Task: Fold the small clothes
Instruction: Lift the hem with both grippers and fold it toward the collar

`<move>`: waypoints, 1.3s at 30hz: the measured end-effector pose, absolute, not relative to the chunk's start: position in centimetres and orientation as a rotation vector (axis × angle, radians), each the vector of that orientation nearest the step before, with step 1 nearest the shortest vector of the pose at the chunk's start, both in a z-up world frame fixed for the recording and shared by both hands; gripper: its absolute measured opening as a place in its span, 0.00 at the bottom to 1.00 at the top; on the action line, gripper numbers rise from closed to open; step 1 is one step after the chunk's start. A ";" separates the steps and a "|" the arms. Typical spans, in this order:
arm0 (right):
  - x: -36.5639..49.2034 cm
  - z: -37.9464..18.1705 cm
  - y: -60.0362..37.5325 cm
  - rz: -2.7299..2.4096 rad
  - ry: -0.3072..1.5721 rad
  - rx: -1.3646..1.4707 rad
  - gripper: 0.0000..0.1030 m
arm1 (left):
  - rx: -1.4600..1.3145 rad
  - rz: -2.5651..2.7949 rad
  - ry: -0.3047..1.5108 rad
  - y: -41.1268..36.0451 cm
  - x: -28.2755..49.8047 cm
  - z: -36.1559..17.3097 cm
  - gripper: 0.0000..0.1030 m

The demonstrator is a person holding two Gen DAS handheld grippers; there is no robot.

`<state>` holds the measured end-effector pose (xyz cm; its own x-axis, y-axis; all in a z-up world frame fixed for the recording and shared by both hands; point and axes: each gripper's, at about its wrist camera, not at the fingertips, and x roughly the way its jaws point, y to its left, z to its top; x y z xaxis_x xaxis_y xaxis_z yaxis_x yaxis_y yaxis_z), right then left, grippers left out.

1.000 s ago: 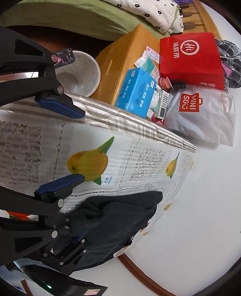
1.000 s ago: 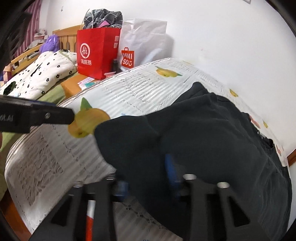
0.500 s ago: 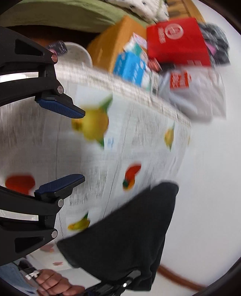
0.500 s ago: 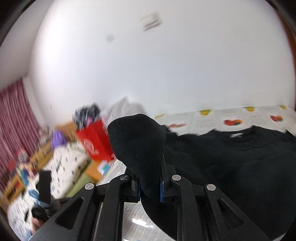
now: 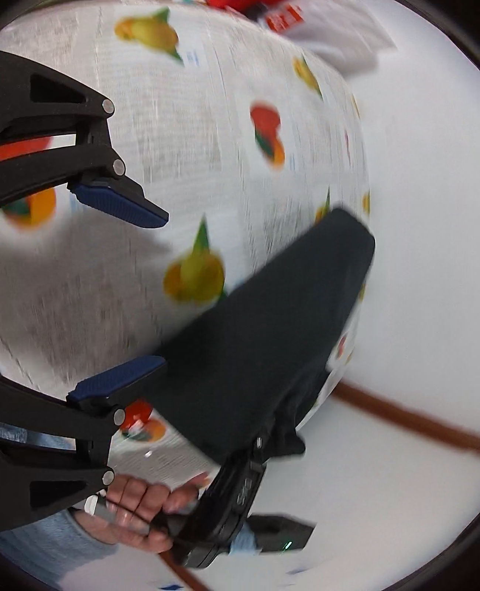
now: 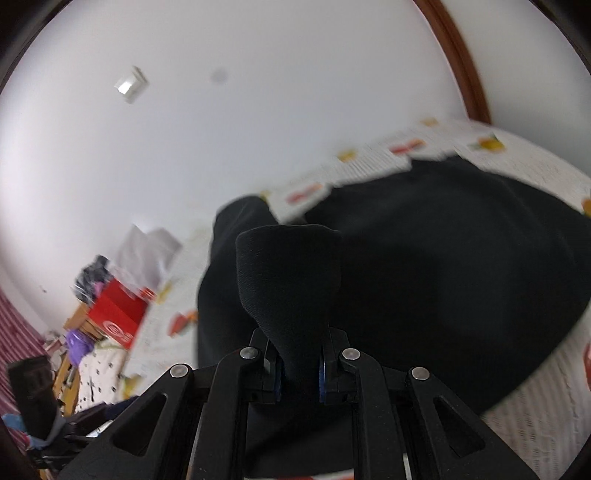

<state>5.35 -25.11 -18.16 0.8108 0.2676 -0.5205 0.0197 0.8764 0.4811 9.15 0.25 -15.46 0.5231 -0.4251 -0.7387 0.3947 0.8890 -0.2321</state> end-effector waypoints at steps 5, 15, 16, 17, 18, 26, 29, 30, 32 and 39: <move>4.4 -19.9 -26.4 0.147 0.669 0.462 0.14 | 0.014 -0.557 0.922 -4.2 8.5 -17.3 0.70; 3.4 -18.5 -26.9 0.162 0.673 0.329 0.39 | 0.046 -0.513 0.911 -7.3 9.0 -19.0 0.70; 3.8 -18.5 -27.0 0.163 0.677 0.328 0.42 | 0.042 -0.509 0.909 -7.3 9.1 -19.0 0.70; 4.2 -18.6 -27.0 0.165 0.686 0.331 0.45 | 0.038 -0.508 0.912 -7.2 9.2 -19.1 0.70; 4.7 -18.7 -27.1 0.166 0.693 0.337 0.46 | 0.034 -0.509 0.911 -7.3 9.5 -19.1 0.70; 8.3 -20.2 -26.0 0.158 0.743 0.310 0.21 | 0.003 -0.510 0.918 -7.3 10.4 -19.1 0.33; 8.7 -20.1 -25.3 0.161 0.745 0.283 0.21 | -0.008 -0.493 0.900 -6.5 10.5 -18.9 0.26; 9.0 -20.2 -24.9 0.158 0.749 0.268 0.21 | -0.008 -0.488 0.898 -6.2 10.6 -18.9 0.25; 9.5 -20.1 -23.8 0.157 0.756 0.232 0.21 | -0.021 -0.473 0.893 -5.3 10.8 -18.9 0.23; 11.6 -19.9 -18.8 0.188 0.765 0.064 0.22 | -0.072 -0.392 0.894 -1.2 12.7 -18.4 0.22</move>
